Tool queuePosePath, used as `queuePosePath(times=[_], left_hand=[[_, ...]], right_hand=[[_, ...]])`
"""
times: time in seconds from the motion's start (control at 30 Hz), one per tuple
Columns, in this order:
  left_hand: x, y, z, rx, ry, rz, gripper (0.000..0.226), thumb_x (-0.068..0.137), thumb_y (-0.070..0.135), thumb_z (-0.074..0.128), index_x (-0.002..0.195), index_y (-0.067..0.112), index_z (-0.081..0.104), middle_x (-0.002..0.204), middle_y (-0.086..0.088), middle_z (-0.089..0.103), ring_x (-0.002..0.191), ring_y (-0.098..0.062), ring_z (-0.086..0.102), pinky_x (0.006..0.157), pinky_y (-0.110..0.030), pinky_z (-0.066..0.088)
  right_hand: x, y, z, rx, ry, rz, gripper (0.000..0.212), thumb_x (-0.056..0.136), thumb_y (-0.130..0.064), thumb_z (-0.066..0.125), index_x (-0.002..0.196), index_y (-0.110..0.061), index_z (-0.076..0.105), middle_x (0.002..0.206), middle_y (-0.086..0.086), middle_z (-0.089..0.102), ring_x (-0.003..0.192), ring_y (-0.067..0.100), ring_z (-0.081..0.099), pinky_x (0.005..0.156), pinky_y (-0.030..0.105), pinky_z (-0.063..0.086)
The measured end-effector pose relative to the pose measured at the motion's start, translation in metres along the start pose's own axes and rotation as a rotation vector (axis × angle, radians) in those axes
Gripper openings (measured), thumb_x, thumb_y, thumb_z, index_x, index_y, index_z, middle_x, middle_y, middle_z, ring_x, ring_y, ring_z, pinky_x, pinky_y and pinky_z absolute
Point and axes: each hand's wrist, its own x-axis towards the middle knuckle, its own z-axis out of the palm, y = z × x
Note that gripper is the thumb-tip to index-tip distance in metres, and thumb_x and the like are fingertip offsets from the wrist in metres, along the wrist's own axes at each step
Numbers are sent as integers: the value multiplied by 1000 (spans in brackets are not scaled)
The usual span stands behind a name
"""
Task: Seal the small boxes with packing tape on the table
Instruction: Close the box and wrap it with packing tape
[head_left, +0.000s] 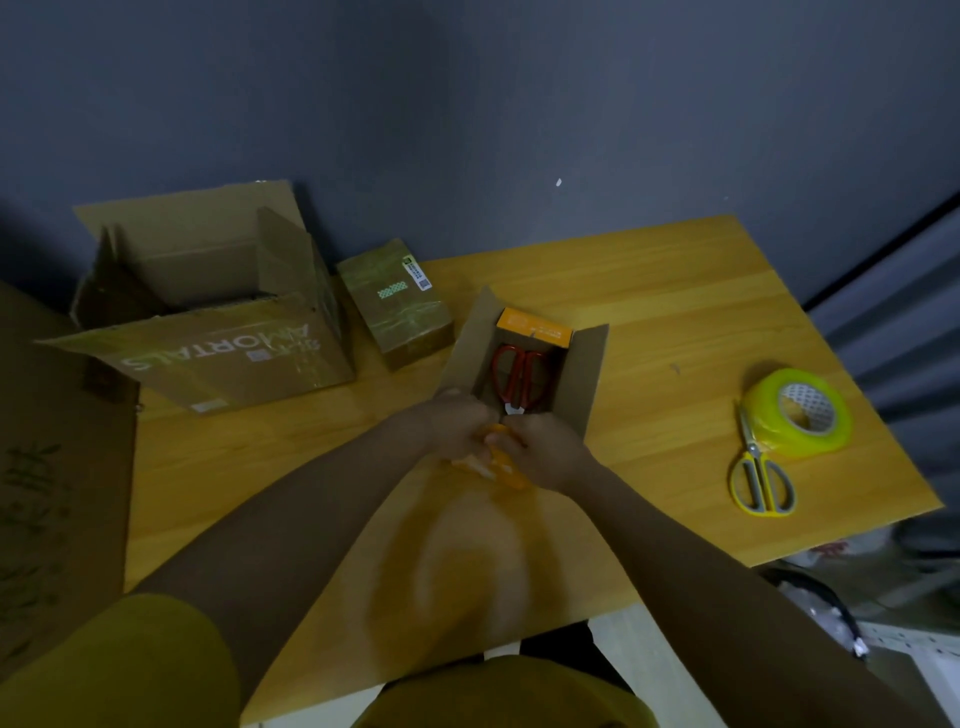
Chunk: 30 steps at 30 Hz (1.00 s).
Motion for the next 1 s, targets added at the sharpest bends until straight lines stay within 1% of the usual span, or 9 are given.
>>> queuePosePath(times=[0.07, 0.17, 0.23, 0.33, 0.4, 0.47, 0.63, 0.83, 1.0], left_hand=[[-1, 1, -6, -31, 7, 38, 18, 97, 30, 53, 88, 14, 52, 97, -14, 62, 94, -27, 57, 79, -32, 39], [-6, 1, -6, -163, 2, 5, 27, 101, 34, 42, 92, 11, 54, 92, -11, 58, 93, -26, 55, 86, -36, 42], [-6, -3, -2, -262, -17, -32, 31, 102, 37, 40, 96, 11, 56, 85, -2, 52, 90, -20, 52, 86, -34, 41], [-5, -3, 1, -375, 33, -16, 31, 97, 44, 49, 83, 17, 56, 73, 6, 47, 72, -9, 47, 69, -26, 37], [-2, -1, 6, -421, 118, 26, 19, 93, 35, 60, 79, 22, 59, 70, 10, 51, 67, -2, 48, 60, -19, 34], [-1, 4, 7, -512, 152, 62, 6, 89, 23, 67, 83, 22, 65, 77, 11, 60, 75, -5, 56, 65, -17, 39], [6, 9, 7, -536, 179, 10, 12, 86, 21, 70, 76, 26, 66, 72, 14, 58, 77, -9, 57, 68, -28, 43], [12, 7, 7, -571, 139, -36, 23, 88, 25, 68, 69, 36, 62, 72, 16, 57, 77, -6, 56, 70, -27, 44], [7, 5, 3, -724, 91, -16, 12, 95, 16, 59, 87, 15, 68, 77, 11, 60, 72, 0, 53, 66, -17, 41]], right_hand=[[-1, 1, -3, 187, -66, 46, 26, 102, -25, 47, 84, -11, 59, 63, -4, 44, 59, 10, 42, 53, 27, 29], [-2, 0, -13, 346, -160, 123, 31, 104, -21, 40, 88, -2, 59, 66, 1, 43, 57, 8, 39, 53, 23, 29], [-3, 0, -15, 317, -167, 132, 32, 105, -21, 40, 89, 0, 60, 68, 3, 46, 58, 10, 40, 53, 23, 30], [-7, 3, -10, 211, -4, 57, 26, 99, -16, 50, 81, -4, 63, 71, 8, 57, 61, 13, 48, 56, 29, 36], [-8, 4, -6, 167, 117, 87, 17, 93, -17, 60, 85, -7, 71, 78, 6, 65, 68, 15, 56, 61, 32, 43], [-9, 4, -9, 183, 182, 124, 10, 88, -21, 68, 86, -12, 72, 81, 3, 67, 73, 14, 61, 63, 33, 48], [-18, 9, -21, 191, 43, 77, 12, 90, -10, 62, 94, -18, 70, 91, -1, 68, 78, 9, 61, 60, 12, 42], [-17, 7, -21, 157, 75, 107, 9, 92, -15, 61, 95, -12, 69, 89, 3, 68, 78, 16, 63, 64, 28, 47], [-14, 7, -23, 154, 28, 101, 4, 91, -13, 63, 94, -14, 66, 91, 0, 65, 80, 14, 59, 64, 26, 44]])
